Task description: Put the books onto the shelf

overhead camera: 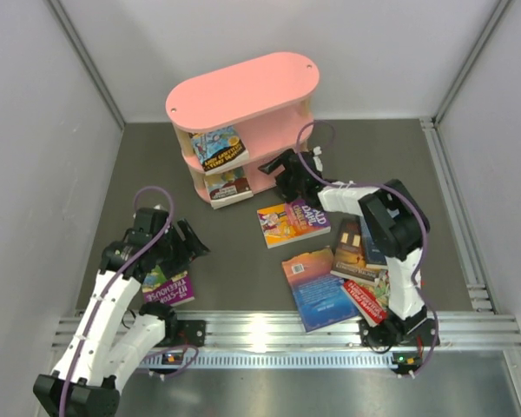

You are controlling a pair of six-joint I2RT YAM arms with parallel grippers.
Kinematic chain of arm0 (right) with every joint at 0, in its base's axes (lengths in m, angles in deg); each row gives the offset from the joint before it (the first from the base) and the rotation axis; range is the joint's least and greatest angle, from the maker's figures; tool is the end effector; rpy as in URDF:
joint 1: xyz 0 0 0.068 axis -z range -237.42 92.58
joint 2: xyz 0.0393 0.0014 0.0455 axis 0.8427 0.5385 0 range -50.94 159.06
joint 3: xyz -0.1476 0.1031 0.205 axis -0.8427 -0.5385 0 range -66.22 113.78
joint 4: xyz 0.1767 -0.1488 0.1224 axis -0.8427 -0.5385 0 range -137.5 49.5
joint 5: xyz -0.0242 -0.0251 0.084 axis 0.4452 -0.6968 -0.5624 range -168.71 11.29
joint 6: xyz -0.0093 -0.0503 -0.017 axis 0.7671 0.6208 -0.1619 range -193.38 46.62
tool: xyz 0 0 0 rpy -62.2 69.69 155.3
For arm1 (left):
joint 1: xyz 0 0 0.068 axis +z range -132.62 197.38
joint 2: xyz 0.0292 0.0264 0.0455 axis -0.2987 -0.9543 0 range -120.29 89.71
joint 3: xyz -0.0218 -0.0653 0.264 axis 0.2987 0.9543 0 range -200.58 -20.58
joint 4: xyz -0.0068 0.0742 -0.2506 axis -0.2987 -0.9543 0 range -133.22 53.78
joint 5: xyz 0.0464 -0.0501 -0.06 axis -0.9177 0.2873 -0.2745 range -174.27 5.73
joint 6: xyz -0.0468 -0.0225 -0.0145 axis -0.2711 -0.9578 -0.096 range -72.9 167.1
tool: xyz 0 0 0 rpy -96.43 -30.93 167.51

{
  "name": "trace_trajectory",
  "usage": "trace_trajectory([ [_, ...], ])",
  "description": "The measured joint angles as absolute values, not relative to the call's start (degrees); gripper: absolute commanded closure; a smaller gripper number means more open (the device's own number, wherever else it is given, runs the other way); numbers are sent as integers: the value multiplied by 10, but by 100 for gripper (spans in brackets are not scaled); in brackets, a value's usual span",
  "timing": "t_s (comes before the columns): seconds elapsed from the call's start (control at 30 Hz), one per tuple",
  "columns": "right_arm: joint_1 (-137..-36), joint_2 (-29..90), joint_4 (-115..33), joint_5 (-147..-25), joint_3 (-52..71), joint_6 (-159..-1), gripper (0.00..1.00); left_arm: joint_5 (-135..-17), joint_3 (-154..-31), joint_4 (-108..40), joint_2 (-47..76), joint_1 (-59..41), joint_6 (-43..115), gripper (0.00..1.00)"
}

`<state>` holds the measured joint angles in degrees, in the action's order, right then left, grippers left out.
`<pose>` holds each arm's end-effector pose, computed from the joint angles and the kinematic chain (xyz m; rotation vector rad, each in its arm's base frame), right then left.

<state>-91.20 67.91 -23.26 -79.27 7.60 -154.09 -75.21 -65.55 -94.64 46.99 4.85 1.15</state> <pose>0.3822 0.2559 0.1627 0.9096 2.1128 1.1733 0.1250 -0.0336 0.2716 -0.6989 2.5498 -0.5753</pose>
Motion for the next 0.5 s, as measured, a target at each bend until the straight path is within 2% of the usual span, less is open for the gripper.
trace_trajectory([
  [0.27,-903,518,-357,-769,-13,-1401,0,-863,-702,-984,387,48,5,17],
  [0.4,-990,423,-375,-773,-74,-1376,0,-923,-750,-988,321,63,10,14],
  [0.5,-1065,416,-392,-795,-80,-1364,0,-937,-762,-984,302,124,23,14],
])
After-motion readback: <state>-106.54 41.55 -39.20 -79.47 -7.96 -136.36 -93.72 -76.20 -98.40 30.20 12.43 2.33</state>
